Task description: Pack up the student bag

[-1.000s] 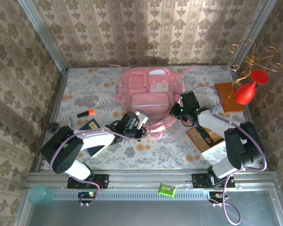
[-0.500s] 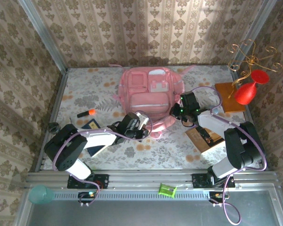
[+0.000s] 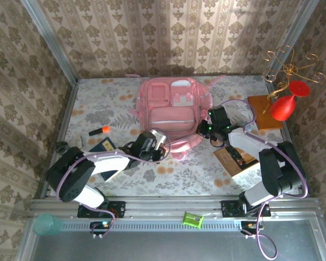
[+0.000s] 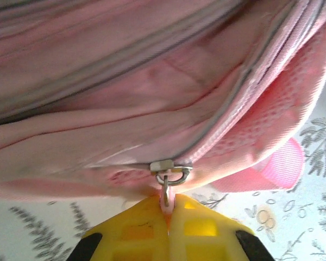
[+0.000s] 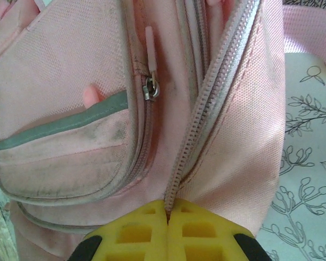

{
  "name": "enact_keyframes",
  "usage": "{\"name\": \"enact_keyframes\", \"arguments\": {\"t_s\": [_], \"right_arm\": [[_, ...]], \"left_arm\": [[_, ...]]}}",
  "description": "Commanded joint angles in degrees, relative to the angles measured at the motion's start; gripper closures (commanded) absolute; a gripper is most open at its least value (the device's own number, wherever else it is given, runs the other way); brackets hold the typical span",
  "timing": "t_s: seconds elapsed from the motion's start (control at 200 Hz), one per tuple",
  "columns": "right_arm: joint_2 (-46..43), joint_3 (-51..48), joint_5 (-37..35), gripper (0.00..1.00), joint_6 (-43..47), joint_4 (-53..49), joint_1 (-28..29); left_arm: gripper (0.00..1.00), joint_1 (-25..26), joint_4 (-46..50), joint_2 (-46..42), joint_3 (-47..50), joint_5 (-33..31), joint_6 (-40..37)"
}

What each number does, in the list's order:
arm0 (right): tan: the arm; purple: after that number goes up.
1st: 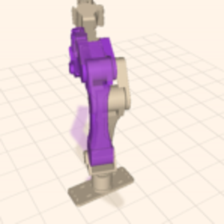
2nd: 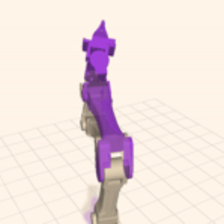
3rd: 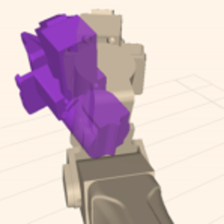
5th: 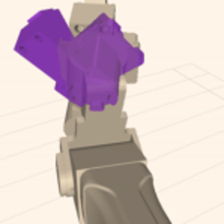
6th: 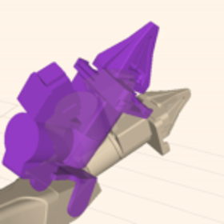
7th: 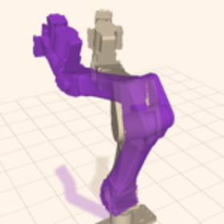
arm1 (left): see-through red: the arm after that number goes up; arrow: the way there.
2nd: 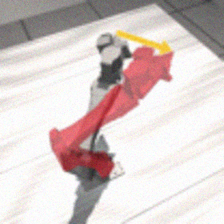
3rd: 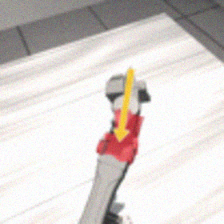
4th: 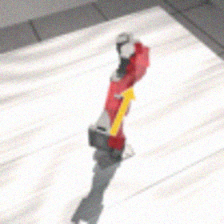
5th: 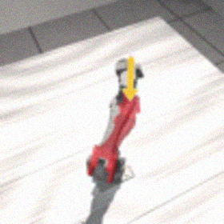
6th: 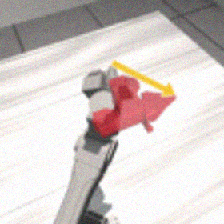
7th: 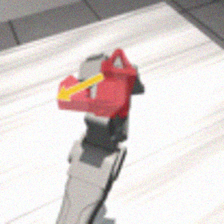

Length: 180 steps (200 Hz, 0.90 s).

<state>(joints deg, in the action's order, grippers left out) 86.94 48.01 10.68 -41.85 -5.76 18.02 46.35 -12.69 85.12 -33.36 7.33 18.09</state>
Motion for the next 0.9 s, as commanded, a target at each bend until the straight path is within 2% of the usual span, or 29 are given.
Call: {"name": "enact_keyframes", "arguments": {"t_s": [0.0,0.275,0.44,0.51,0.61,0.68,0.755,0.78,0.895], "right_arm": [[-1.20,2.79,-4.13,1.00,4.55,-3.42,-2.06],[5.73,10.08,-5.04,1.00,8.51,-5.78,-5.15],[8.53,13.99,-2.12,1.00,9.53,-6.31,-5.26],[7.06,12.27,-1.04,0.90,8.87,-4.89,-5.19],[3.56,9.69,0.26,0.72,8.76,-5.43,-5.02],[0.12,7.04,0.84,0.64,8.14,-5.43,-4.19],[-3.18,4.30,1.60,0.58,6.38,-4.67,-1.79],[-3.88,3.68,1.31,0.52,5.77,-4.65,-0.52],[-4.66,2.73,-2.30,0.43,2.39,-5.07,4.43]], "left_arm": [[1.00,-1.69,3.70,-1.54,1.37,0.43,-2.14],[1.00,-2.49,7.05,-2.62,-0.11,3.29,-4.69],[1.00,-0.74,7.16,-2.52,-1.81,5.53,-4.55],[1.00,-0.26,6.74,-1.76,-2.36,5.41,-4.42],[1.00,-0.23,5.93,-0.22,-2.92,5.13,-4.20],[1.00,-0.09,5.34,0.96,-3.53,5.56,-4.07],[1.00,0.44,4.72,1.66,-3.96,5.50,-3.94],[1.00,0.65,4.54,1.81,-4.03,5.49,-4.02],[1.00,1.41,4.41,2.37,-4.57,5.32,-4.19]]}}
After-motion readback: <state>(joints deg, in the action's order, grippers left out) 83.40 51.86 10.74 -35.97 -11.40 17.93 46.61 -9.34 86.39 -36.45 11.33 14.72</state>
